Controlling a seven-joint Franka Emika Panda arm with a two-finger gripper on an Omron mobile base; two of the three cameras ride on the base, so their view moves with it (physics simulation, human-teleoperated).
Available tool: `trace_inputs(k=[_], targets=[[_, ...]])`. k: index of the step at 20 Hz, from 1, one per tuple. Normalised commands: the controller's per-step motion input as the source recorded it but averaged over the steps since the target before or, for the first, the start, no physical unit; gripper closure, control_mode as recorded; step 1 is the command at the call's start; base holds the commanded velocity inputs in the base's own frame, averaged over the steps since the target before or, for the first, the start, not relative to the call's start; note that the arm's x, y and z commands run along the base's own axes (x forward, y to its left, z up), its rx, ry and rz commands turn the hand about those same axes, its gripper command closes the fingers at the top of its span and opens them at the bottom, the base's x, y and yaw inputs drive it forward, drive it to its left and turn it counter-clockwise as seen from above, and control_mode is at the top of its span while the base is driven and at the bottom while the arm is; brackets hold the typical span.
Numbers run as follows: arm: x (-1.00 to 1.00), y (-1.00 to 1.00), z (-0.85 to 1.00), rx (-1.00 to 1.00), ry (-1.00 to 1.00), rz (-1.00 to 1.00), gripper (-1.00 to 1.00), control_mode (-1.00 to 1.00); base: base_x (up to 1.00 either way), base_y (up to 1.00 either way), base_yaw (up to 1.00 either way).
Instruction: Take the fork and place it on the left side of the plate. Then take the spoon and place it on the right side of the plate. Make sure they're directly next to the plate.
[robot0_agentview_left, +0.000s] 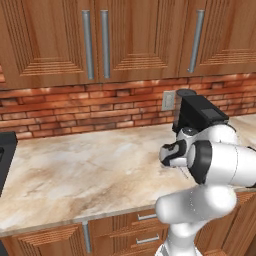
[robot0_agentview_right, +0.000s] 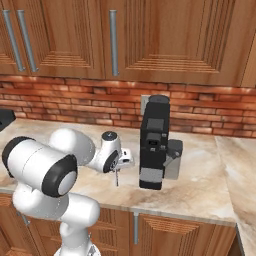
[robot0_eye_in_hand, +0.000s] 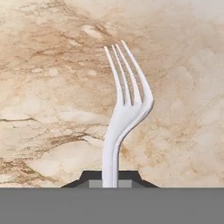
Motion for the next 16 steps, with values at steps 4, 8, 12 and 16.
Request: trace_inputs(k=[4, 8, 12, 16], targets=[[-0.65, 0.15, 0.12, 0.00, -0.21, 0.00, 1.00, -1.00, 0.00, 0.00, 0.00], [-0.50, 0.20, 0.87, 0.00, -0.15, 0.00, 1.00, -1.00, 0.00, 0.00, 0.00], [-0.47, 0.30, 1.00, 0.00, 0.01, 0.00, 1.00, -1.00, 0.00, 0.00, 0.00], [-0.55, 0.50, 0.97, 0.04, 0.10, 0.00, 1.00, -1.00, 0.00, 0.00, 0.00]])
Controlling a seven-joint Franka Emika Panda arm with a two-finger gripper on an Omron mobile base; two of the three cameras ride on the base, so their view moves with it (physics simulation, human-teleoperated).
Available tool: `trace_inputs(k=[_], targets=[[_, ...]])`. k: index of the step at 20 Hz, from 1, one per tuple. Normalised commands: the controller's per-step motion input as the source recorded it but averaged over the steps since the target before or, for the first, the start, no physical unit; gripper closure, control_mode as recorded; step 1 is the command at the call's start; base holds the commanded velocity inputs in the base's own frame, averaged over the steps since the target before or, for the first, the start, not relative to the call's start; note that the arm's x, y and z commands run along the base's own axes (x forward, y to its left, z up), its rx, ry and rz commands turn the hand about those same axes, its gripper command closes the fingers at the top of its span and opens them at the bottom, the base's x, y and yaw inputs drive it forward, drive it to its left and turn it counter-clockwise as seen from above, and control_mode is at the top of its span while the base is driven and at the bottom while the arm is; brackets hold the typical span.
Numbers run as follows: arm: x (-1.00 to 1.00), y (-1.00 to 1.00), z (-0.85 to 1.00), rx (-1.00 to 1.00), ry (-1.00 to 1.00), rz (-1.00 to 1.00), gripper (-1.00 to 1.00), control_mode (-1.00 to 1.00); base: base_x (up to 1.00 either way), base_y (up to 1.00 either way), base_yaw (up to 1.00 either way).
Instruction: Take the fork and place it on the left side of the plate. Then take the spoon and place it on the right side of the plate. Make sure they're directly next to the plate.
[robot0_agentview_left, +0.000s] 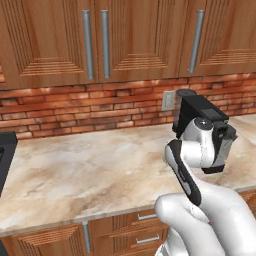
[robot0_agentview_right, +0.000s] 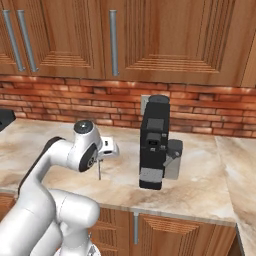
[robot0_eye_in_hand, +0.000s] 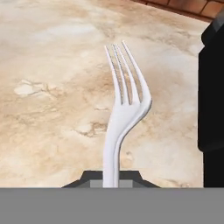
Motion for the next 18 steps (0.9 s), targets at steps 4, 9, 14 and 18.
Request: trace_inputs(k=[4, 9, 14, 18], targets=[[-0.51, 0.48, 1.00, 0.06, 0.14, 0.00, 1.00, -1.00, 0.00, 0.00, 0.00], [-0.45, 0.44, 0.98, 0.03, 0.19, 0.00, 1.00, -1.00, 0.00, 0.00, 0.00], [-0.42, 0.14, 0.66, 0.00, 0.19, 0.00, 1.00, -1.00, 0.00, 0.00, 0.00], [-0.23, 0.00, -0.14, -0.03, 0.12, 0.00, 1.00, 1.00, 0.00, 0.02, 0.00]])
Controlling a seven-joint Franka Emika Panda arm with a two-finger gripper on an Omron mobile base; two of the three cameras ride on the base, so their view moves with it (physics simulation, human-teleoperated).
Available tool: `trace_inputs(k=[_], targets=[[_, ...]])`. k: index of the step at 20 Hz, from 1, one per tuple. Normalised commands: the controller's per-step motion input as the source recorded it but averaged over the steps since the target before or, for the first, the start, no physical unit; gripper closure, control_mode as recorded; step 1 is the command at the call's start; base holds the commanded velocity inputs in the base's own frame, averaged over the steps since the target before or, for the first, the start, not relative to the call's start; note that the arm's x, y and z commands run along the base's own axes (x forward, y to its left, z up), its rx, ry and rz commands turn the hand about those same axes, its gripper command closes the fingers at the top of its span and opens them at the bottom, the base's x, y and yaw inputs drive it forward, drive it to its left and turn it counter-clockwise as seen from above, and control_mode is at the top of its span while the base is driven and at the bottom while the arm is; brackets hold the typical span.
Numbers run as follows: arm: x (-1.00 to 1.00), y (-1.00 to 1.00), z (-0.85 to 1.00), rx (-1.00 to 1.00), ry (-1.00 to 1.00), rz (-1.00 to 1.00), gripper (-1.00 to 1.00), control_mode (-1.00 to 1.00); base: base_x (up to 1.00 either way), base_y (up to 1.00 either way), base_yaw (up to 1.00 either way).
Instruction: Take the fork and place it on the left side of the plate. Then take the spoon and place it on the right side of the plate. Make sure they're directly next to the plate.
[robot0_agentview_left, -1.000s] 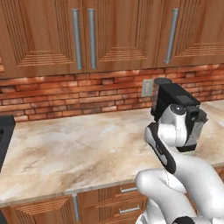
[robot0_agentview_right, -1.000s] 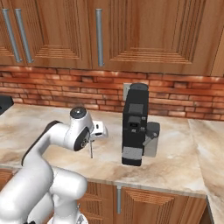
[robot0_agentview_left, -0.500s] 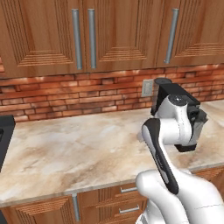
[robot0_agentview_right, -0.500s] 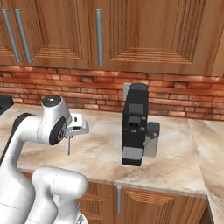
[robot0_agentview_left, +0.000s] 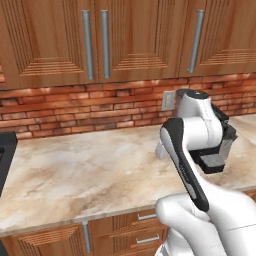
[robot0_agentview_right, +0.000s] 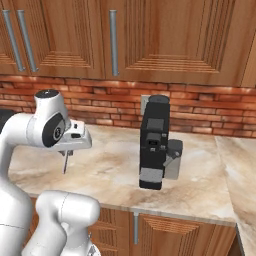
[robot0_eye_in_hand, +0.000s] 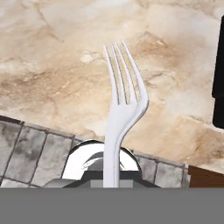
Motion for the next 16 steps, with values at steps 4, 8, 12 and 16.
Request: trace_inputs(k=[4, 8, 12, 16], targets=[[0.00, 0.00, 0.00, 0.00, 0.00, 0.00, 1.00, 1.00, -0.53, 0.06, 0.03], [0.00, 0.00, 0.00, 0.00, 0.00, 0.00, 1.00, 1.00, -1.00, 0.03, 0.01], [0.00, 0.00, 0.00, 0.00, 0.00, 0.00, 1.00, 1.00, -1.00, 0.00, 0.00], [0.00, 0.00, 0.00, 0.00, 0.00, 0.00, 1.00, 1.00, -1.00, 0.07, 0.00]])
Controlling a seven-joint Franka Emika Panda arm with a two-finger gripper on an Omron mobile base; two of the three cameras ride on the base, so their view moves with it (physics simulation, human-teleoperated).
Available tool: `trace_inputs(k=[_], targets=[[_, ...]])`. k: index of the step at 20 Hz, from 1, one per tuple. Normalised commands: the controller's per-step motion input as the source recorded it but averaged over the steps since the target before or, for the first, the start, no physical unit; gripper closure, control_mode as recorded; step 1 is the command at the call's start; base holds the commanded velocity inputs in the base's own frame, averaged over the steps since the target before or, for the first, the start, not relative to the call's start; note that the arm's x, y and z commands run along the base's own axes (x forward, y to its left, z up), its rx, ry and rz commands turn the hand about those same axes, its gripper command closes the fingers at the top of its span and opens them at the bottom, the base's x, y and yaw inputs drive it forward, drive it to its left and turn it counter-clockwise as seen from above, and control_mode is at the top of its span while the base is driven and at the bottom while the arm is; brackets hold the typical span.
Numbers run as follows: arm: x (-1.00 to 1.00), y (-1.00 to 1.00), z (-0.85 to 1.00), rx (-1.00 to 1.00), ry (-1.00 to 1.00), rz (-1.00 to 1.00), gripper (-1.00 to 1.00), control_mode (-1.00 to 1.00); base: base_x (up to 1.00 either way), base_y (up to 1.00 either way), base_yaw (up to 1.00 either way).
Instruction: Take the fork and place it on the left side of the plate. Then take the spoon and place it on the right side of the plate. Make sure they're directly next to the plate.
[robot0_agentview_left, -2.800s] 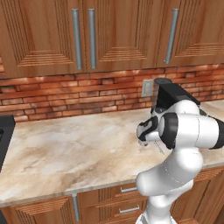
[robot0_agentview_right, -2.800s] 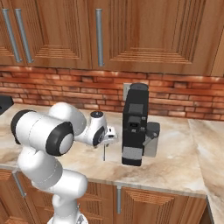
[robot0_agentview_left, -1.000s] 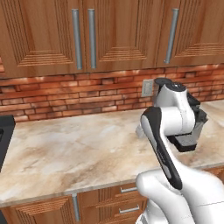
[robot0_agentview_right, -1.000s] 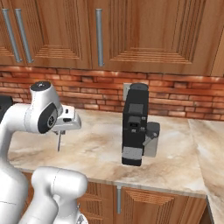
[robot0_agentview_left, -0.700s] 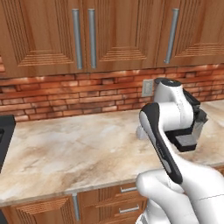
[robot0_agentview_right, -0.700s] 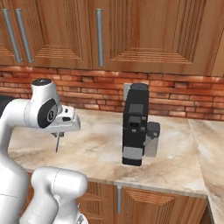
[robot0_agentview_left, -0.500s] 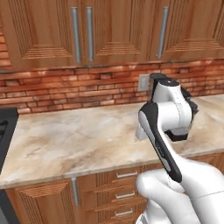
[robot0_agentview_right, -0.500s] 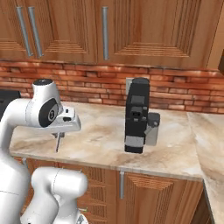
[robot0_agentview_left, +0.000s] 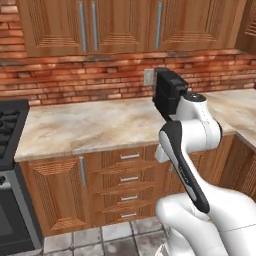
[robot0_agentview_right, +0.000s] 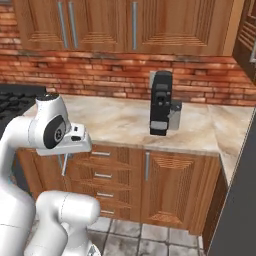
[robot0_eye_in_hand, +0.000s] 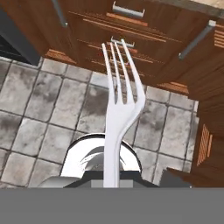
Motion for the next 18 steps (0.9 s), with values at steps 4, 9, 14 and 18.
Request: trace_inputs(k=[4, 9, 14, 18], targets=[[0.00, 0.00, 0.00, 0.00, 0.00, 0.00, 1.00, 1.00, -1.00, 0.03, 0.01], [0.00, 0.00, 0.00, 0.00, 0.00, 0.00, 1.00, 1.00, -1.00, 0.00, 0.00], [0.00, 0.00, 0.00, 0.00, 0.00, 0.00, 1.00, 1.00, -1.00, 0.00, 0.00], [0.00, 0.00, 0.00, 0.00, 0.00, 0.00, 1.00, 1.00, -1.00, 0.01, 0.00]])
